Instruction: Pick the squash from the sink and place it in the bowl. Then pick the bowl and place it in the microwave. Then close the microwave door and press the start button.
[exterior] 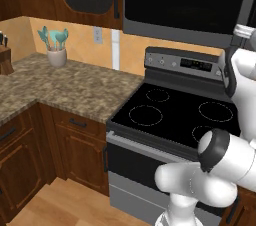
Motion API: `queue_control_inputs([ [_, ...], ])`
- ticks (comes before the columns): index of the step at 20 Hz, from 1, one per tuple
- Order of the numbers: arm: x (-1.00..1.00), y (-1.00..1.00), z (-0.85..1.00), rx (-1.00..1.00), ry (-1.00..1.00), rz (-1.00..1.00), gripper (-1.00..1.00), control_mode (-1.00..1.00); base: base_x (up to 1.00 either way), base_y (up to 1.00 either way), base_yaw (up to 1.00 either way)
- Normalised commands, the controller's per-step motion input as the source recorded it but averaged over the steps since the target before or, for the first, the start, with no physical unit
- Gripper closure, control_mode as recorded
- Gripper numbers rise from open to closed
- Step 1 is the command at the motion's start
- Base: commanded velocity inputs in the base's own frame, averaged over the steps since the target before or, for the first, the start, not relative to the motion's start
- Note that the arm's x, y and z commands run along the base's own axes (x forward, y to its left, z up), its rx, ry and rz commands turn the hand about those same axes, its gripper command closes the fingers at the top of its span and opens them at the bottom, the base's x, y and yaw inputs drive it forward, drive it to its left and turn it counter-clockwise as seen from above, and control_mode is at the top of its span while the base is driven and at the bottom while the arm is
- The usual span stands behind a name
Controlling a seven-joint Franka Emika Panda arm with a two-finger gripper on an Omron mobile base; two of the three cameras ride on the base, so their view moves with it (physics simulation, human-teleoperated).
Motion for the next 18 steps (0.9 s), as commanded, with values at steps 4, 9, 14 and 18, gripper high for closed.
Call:
queue_control_inputs([
  [4, 0.14, -0.06, -0.05, 0.0, 0.0, 0.0, 1.0, -1.0, 0.0, 0.0, 0.0],
  [9, 0.11, -0.13, -0.09, 0.0, 0.0, 0.02, 1.0, -1.0, 0.0, 0.0, 0.0],
  [14, 0.18, -0.07, -0.12, 0.0, 0.0, 0.05, 1.0, -1.0, 0.0, 0.0, 0.0],
  [18, 0.26, -0.06, -0.11, 0.0, 0.0, 0.08, 1.0, -1.0, 0.0, 0.0, 0.0],
])
